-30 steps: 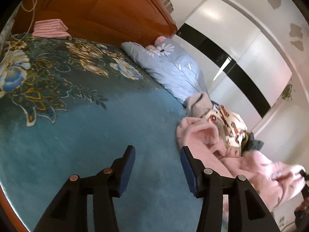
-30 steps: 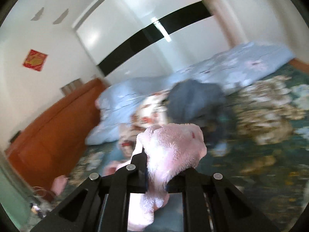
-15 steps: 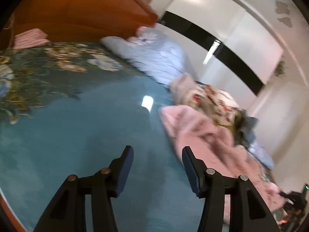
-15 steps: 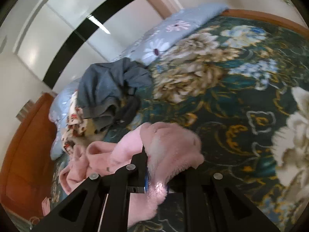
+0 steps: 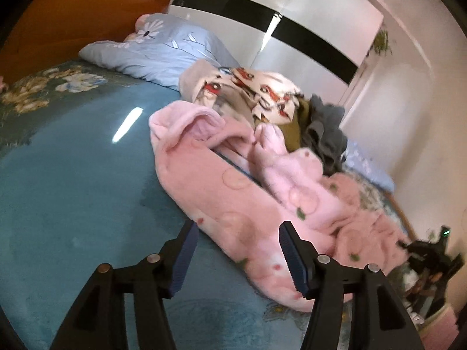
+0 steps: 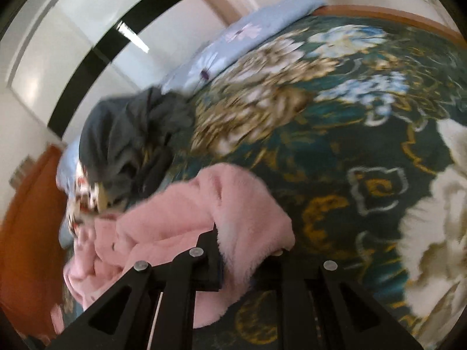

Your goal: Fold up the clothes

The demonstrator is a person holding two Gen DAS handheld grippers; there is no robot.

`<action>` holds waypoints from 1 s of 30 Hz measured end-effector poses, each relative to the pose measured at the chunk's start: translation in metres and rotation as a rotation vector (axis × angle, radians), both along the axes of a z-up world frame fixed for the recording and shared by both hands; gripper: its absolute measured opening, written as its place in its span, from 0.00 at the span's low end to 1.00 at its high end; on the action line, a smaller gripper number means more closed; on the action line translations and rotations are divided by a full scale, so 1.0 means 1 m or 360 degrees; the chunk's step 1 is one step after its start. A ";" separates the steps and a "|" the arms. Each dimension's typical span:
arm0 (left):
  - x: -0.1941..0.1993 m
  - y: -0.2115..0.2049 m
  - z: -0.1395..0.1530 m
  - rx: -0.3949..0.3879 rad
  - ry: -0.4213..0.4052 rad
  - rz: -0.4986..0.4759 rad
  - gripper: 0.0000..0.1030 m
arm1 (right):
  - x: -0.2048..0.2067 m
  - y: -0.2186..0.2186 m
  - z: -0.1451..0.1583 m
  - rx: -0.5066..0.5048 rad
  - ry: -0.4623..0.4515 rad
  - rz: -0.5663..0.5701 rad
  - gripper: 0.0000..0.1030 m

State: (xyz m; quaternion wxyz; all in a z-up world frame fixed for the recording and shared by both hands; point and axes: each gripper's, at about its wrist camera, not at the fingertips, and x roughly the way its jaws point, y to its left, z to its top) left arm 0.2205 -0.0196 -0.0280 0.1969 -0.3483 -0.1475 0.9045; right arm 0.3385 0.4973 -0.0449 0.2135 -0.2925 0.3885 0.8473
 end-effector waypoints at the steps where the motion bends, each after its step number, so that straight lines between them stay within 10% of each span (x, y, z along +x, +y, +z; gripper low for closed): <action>1: -0.004 0.001 -0.005 -0.0001 -0.0036 0.0028 0.61 | 0.006 0.005 -0.001 -0.0003 0.0017 -0.0035 0.13; 19: -0.067 -0.014 -0.044 0.0153 -0.0352 0.0342 0.61 | 0.014 -0.004 0.026 0.0122 -0.0018 0.0158 0.30; 30: -0.154 -0.013 -0.013 -0.0108 -0.0263 0.0513 0.54 | 0.012 0.002 0.008 0.0022 -0.0036 0.0122 0.31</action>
